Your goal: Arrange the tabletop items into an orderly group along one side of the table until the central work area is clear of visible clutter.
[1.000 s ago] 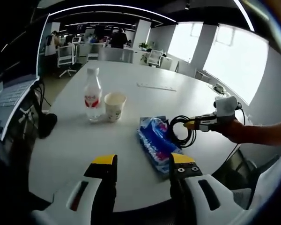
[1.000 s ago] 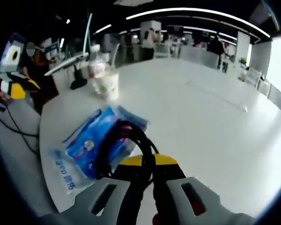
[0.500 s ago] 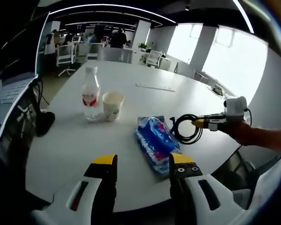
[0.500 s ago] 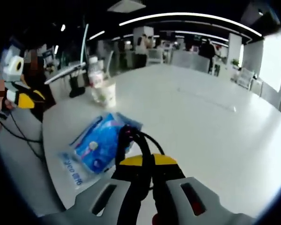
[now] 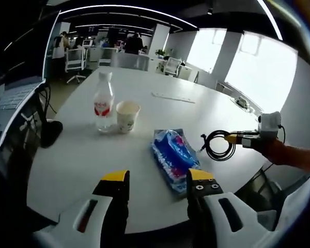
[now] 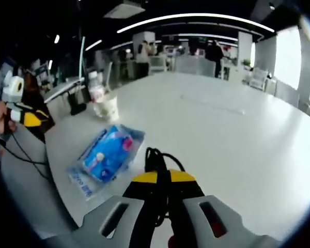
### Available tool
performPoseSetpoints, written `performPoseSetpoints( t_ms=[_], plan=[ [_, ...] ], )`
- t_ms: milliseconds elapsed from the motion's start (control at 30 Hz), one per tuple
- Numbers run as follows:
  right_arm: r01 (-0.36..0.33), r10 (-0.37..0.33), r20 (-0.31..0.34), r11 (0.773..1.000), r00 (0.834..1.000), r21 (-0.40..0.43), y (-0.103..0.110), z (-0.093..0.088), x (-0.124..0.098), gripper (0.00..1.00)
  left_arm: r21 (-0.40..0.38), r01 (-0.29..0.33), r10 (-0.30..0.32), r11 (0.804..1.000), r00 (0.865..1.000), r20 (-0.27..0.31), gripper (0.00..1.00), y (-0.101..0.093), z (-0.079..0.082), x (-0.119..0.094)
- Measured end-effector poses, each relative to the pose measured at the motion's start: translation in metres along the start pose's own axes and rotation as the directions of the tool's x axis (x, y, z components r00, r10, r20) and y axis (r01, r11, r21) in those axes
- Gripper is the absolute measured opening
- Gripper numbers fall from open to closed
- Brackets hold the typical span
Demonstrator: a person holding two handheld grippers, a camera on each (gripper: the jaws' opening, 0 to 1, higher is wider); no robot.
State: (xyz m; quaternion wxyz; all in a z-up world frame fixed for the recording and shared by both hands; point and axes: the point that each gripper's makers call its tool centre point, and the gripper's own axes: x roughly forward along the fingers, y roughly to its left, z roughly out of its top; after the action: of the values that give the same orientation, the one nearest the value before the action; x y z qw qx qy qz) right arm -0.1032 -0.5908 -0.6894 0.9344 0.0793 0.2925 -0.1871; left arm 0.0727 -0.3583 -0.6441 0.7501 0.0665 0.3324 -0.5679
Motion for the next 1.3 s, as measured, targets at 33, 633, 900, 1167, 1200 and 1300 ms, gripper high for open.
performPoseSetpoints(
  t_ms=[33, 633, 900, 1167, 1200, 1300],
  plan=[
    [0.001, -0.001, -0.001, 1.0, 1.0, 0.002, 0.0, 0.0, -0.001, 0.02, 0.0, -0.001, 0.001, 1.0, 1.0, 0.001, 0.43, 0.0, 0.0, 0.0],
    [0.043, -0.041, -0.055, 0.998, 0.998, 0.037, -0.015, -0.023, 0.008, 0.02, 0.02, -0.004, 0.004, 1.0, 1.0, 0.016, 0.43, 0.0, 0.007, -0.003],
    [0.062, -0.061, -0.098, 0.998, 0.993, 0.008, -0.015, -0.036, 0.014, 0.03, 0.017, -0.008, 0.008, 1.0, 1.0, 0.019, 0.43, 0.002, 0.008, -0.004],
    [0.088, -0.083, -0.156, 0.996, 0.984, 0.029, -0.018, -0.056, 0.021, 0.04, 0.012, -0.009, 0.009, 1.0, 1.0, 0.02, 0.43, 0.003, 0.008, -0.005],
    [0.091, -0.085, -0.161, 0.995, 0.983, 0.031, -0.019, -0.058, 0.022, 0.04, 0.013, -0.008, 0.008, 1.0, 1.0, 0.018, 0.43, 0.003, 0.008, -0.005],
    [0.093, -0.086, -0.177, 0.995, 0.98, 0.032, -0.02, -0.063, 0.023, 0.05, 0.015, -0.009, 0.008, 1.0, 1.0, 0.018, 0.43, 0.004, 0.01, -0.005]
  ],
)
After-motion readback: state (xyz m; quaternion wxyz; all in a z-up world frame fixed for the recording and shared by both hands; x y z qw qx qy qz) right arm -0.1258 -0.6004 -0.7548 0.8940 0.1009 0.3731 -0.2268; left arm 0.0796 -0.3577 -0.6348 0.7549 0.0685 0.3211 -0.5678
